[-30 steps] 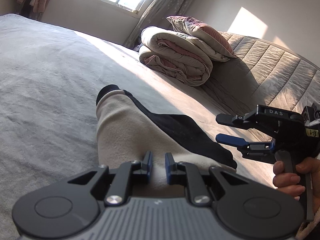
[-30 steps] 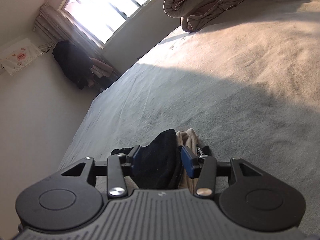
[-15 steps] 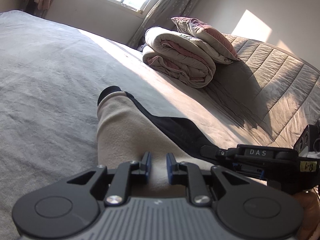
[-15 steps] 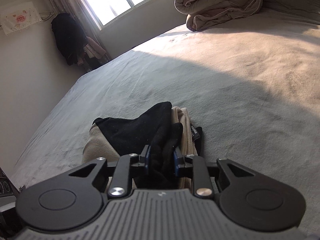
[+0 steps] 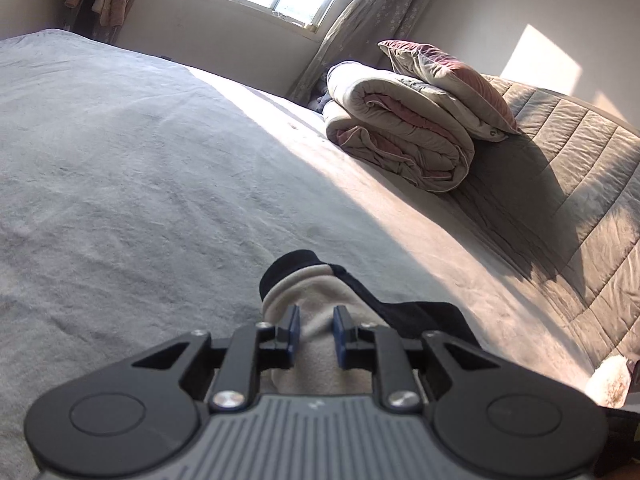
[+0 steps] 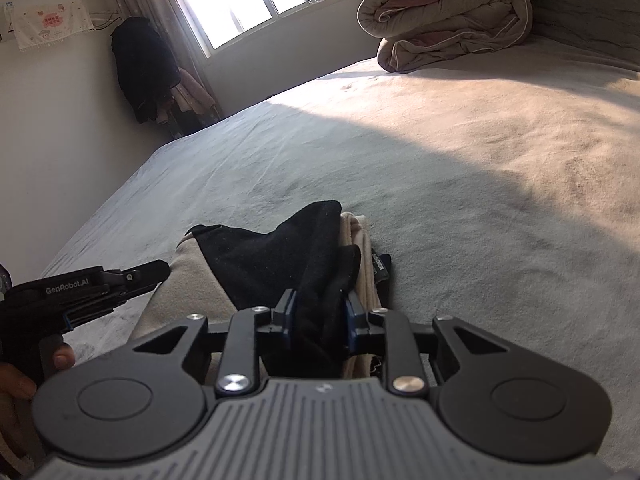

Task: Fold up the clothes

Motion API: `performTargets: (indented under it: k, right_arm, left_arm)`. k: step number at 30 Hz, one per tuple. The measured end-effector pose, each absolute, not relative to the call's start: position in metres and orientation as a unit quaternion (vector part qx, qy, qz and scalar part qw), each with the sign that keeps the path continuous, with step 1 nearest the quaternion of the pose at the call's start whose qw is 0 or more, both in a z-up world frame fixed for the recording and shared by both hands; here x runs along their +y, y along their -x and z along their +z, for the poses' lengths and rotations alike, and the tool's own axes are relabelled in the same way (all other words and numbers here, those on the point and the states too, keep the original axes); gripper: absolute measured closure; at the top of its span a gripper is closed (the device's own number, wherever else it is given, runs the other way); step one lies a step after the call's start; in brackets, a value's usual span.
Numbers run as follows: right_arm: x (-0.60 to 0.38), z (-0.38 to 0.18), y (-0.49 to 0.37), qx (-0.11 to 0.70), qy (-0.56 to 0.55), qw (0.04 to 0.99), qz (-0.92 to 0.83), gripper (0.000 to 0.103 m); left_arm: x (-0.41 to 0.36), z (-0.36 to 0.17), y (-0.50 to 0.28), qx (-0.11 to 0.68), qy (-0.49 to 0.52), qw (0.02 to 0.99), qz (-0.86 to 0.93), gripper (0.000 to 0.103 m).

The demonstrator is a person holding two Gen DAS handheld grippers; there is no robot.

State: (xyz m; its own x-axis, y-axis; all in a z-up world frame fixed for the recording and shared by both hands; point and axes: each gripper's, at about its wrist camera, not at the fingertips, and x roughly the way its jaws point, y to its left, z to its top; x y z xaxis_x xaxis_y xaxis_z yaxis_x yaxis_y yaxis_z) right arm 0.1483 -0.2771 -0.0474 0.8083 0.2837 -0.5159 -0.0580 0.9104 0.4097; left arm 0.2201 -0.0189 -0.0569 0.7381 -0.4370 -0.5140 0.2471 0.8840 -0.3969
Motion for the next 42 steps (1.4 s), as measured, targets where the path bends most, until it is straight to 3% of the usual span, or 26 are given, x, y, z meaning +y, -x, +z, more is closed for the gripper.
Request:
performTargets:
  k: [2,4,8,11,13,16,19,25,27,29,33,36,39,42]
  right_arm:
    - [-0.278,-0.048,-0.148,0.293,-0.196,0.931,0.091,0.079]
    - [-0.278,-0.046,-0.147,0.292,-0.197,0.931,0.093,0.078]
    - [-0.289,-0.034,-0.145,0.294,-0.222,0.924,0.106,0.057]
    - [-0.297,-0.027,-0.142,0.283,-0.240,0.923,0.103,0.056]
    - [-0.296,-0.023,-0.139,0.276,-0.240,0.925,0.104,0.056]
    - [-0.283,-0.016,-0.135,0.270,-0.208,0.935,0.103,0.056]
    - [-0.270,-0.008,-0.128,0.260,-0.173,0.943,0.117,0.056]
    - [-0.252,-0.007,-0.119,0.258,-0.126,0.946,0.151,0.065]
    - [-0.247,-0.016,-0.117,0.266,-0.092,0.948,0.149,0.074]
    - [-0.250,-0.030,-0.117,0.281,-0.072,0.948,0.134,0.093]
    - [-0.269,-0.041,-0.120,0.290,-0.117,0.941,0.126,0.103]
    - [-0.269,-0.031,-0.119,0.277,-0.118,0.945,0.126,0.103]
    - [-0.260,-0.029,-0.114,0.263,-0.113,0.948,0.141,0.087]
    - [-0.247,-0.032,-0.117,0.267,-0.074,0.949,0.153,0.087]
  left_arm:
    - [-0.020,-0.061,-0.233,0.326,0.131,0.921,-0.171,0.059]
    - [-0.016,-0.058,-0.235,0.333,0.133,0.917,-0.173,0.056]
    - [-0.003,-0.050,-0.230,0.349,0.157,0.905,-0.186,0.054]
    - [0.003,-0.042,-0.222,0.343,0.177,0.905,-0.179,0.053]
    - [0.005,-0.038,-0.214,0.333,0.183,0.907,-0.183,0.055]
    - [-0.001,-0.033,-0.193,0.311,0.166,0.917,-0.186,0.080]
    - [-0.009,-0.031,-0.171,0.292,0.157,0.920,-0.209,0.083]
    - [-0.037,-0.046,-0.148,0.296,0.124,0.916,-0.243,0.089]
    - [-0.043,-0.054,-0.142,0.296,0.117,0.915,-0.246,0.089]
    - [-0.049,-0.066,-0.132,0.290,0.111,0.916,-0.254,0.089]
    - [-0.059,-0.069,-0.114,0.263,0.063,0.929,-0.252,0.090]
    - [-0.059,-0.068,-0.114,0.265,0.069,0.930,-0.244,0.090]
    - [-0.061,-0.069,-0.111,0.260,0.072,0.934,-0.236,0.090]
    - [-0.064,-0.070,-0.108,0.253,0.063,0.938,-0.230,0.090]
